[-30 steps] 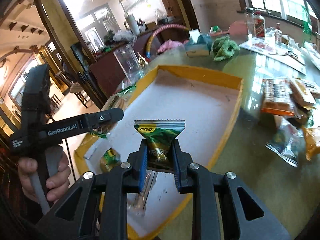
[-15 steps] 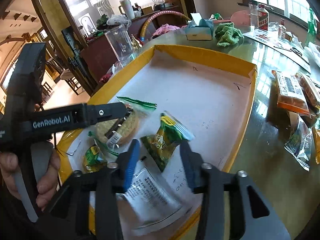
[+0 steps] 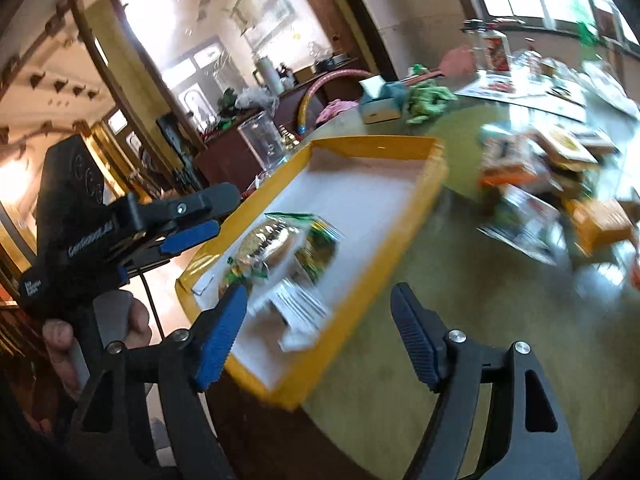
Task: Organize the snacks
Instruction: 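Return both grippers to the table and grasp a yellow-green bag with the right gripper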
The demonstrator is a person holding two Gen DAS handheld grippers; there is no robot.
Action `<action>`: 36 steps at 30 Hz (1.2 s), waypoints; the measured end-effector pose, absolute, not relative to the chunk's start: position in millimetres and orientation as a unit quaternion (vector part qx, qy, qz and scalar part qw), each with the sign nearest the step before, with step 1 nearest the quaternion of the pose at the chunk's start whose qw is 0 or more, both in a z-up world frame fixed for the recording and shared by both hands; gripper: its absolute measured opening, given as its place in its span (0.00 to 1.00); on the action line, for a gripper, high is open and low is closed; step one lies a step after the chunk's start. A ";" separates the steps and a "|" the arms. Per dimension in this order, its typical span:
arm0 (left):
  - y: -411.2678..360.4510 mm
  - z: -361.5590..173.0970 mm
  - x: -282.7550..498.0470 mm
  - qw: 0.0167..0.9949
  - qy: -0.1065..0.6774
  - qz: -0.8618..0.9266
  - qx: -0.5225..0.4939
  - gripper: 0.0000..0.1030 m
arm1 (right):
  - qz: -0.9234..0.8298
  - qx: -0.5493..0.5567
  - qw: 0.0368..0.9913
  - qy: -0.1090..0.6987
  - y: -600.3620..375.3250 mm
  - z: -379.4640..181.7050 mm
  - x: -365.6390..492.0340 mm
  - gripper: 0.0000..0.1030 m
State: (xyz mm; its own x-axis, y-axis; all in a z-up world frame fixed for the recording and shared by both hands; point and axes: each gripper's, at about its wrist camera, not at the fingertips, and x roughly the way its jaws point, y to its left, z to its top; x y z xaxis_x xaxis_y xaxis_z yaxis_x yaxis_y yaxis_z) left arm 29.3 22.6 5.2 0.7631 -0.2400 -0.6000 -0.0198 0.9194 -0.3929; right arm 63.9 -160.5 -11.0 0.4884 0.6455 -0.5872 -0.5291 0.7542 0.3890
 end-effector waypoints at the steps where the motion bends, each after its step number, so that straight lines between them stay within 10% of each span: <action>1: 7.9 4.8 28.3 0.919 0.343 -0.072 -0.178 0.81 | 0.337 0.082 0.861 0.372 -171.9 -12.1 59.4 0.73; 15: -99.6 4.8 25.9 0.904 0.386 -0.167 -0.074 0.81 | 0.156 0.129 0.916 0.346 -355.8 -17.2 27.2 0.70; 36: -123.8 -11.4 34.0 0.893 0.417 -0.159 -0.059 0.81 | -0.011 0.163 0.914 0.371 -444.4 -50.6 61.8 0.41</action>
